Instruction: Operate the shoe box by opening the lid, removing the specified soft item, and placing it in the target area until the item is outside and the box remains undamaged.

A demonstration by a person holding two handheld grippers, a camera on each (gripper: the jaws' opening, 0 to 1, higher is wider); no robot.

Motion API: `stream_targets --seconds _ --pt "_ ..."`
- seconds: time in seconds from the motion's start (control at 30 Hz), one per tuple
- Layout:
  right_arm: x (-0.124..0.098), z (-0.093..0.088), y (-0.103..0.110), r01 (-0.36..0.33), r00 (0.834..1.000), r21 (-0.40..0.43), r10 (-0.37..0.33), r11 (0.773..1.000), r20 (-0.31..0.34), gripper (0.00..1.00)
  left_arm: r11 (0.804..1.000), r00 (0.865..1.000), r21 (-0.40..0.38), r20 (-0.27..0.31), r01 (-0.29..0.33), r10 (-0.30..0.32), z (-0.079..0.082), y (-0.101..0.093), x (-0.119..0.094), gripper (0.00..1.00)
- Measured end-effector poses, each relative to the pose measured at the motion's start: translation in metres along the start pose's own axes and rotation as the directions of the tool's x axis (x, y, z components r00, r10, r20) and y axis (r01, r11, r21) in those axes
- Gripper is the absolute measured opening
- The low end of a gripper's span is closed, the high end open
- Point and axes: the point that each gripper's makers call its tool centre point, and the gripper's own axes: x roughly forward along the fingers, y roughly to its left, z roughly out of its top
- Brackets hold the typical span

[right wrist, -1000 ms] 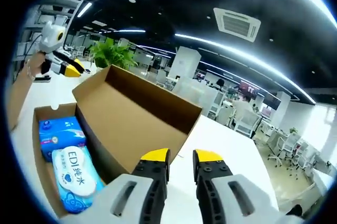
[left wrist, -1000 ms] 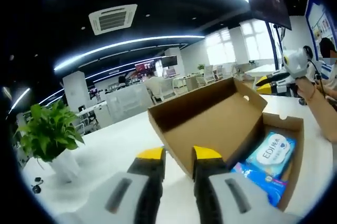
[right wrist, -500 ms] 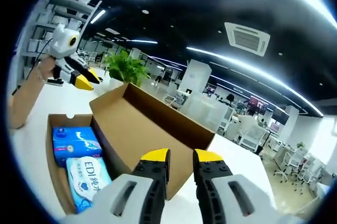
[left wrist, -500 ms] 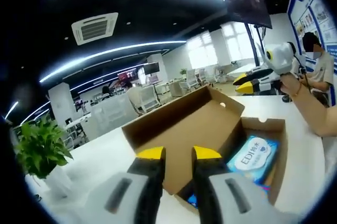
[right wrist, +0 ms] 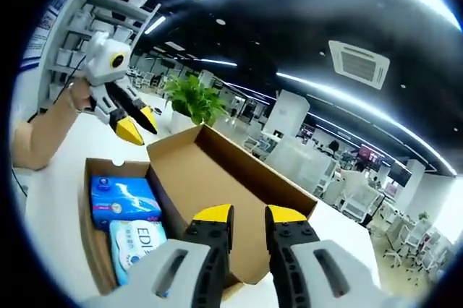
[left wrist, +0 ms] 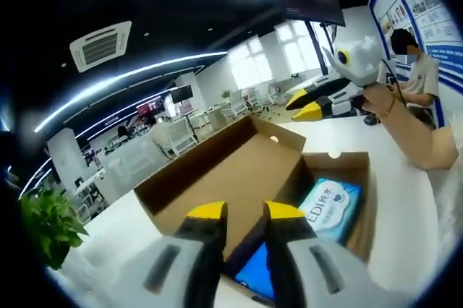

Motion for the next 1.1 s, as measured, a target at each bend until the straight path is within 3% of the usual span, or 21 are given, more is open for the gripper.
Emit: stream_targets --seconds 0.33,0.53,0.83,1.1 --pt "0.001 0.001 0.007 -0.047 0.999 -0.023 0.046 0.999 -0.006 0.17 0.998 0.998 0.046 -0.037 0.047 -0.046 -0.004 -0.011 0.007 0.2" --pt "0.0 0.005 0.022 -0.13 0.991 0.0 0.13 0.992 0.008 0.17 0.994 0.994 0.076 -0.079 0.078 -0.072 -0.01 -0.019 0.015 0.2" --pt "0.002 -0.008 0.035 -0.167 0.984 -0.028 0.164 0.986 -0.065 0.17 0.99 0.989 0.091 -0.107 0.108 -0.098 -0.015 -0.024 0.017 0.2" --pt "-0.001 -0.012 0.041 -0.187 0.978 -0.025 0.184 0.982 -0.097 0.17 0.979 0.977 0.085 -0.119 0.187 -0.176 -0.017 -0.042 0.023 0.2"
